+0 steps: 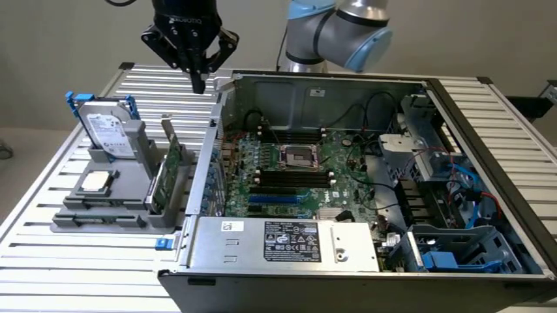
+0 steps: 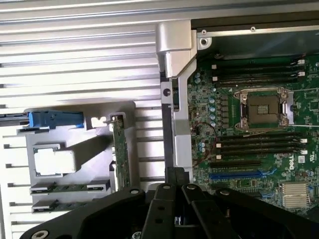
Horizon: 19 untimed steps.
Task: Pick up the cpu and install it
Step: 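Reach for the cpu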
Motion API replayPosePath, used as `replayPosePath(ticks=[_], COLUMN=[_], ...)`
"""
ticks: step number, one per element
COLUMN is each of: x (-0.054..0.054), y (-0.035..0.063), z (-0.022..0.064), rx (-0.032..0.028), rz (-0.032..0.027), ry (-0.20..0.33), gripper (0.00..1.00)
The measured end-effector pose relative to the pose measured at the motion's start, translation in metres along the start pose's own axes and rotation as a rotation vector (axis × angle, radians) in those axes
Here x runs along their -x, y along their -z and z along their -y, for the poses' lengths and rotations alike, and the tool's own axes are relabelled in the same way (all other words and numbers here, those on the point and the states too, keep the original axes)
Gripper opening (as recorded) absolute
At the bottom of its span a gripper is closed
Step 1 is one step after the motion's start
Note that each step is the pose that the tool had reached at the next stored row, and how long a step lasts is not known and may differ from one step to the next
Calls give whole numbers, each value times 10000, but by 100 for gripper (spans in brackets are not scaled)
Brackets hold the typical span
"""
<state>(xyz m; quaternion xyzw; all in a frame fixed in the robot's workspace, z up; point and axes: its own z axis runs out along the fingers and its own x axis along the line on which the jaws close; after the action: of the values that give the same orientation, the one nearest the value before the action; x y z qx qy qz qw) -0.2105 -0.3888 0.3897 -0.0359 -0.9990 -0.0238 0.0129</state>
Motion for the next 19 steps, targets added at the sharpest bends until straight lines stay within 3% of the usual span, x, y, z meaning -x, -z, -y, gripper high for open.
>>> replayPosePath(ticks=[3, 19], x=[-138, -859], y=[-16, -148], z=[5, 62], rx=[-3, -2], rz=[-28, -27], ry=[-3, -2], gripper=[11, 11])
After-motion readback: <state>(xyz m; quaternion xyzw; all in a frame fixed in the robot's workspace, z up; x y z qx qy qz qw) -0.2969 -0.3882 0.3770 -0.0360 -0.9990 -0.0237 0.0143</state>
